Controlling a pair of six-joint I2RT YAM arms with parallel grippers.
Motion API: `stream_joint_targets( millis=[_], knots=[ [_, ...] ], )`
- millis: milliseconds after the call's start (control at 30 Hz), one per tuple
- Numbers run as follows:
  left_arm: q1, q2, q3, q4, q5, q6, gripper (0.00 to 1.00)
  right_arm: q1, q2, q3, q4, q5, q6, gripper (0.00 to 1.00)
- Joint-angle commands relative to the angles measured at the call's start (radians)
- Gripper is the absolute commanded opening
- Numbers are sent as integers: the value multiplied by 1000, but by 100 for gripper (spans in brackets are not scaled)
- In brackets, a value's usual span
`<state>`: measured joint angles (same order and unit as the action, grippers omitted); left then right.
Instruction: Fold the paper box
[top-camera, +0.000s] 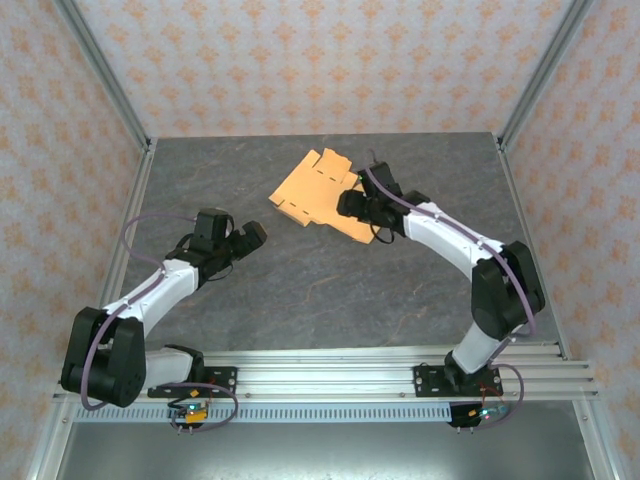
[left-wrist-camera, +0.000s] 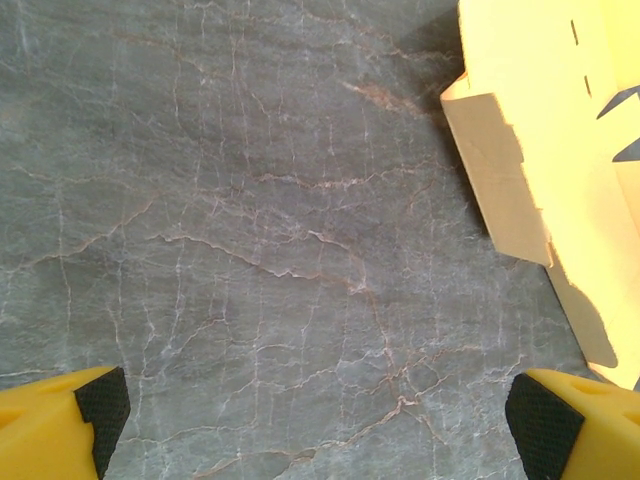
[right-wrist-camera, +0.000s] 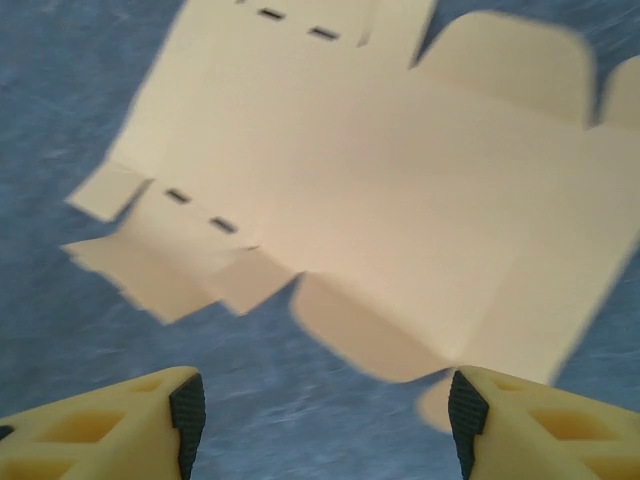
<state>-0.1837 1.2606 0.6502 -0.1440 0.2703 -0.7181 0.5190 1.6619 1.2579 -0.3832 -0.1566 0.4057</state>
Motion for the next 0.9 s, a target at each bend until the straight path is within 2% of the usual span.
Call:
stream_joint_targets(
  millis=[0,67,133,367,500,633,733,800,867],
  knots=[
    [-6,15,19,11,29,-17,100,-15,64,14,-103,18,-161,65],
    [-5,18,10,28,32,-24,100,-10,115,25,-72,-112,-178,62],
    [-5,27,23,15,32,-21,100,10,158,41,-63,-162,-210,61],
    [-6,51,40,8,47,-35,100,89,328,223,-222,103,-386,60],
    [-6,54,49,-7,50,-35,100,110,396,311,-281,161,-451,55],
    [-6,54,42,-8,34,-38,100,122,433,342,-300,128,-442,31],
    [-5,49,36,-9,31,-45,100,134,426,301,-262,71,-396,20],
    [-5,46,21,9,24,-50,100,150,424,277,-247,62,-341,9],
    [-6,56,34,5,29,-32,100,184,405,246,-232,50,-271,3]
  ],
)
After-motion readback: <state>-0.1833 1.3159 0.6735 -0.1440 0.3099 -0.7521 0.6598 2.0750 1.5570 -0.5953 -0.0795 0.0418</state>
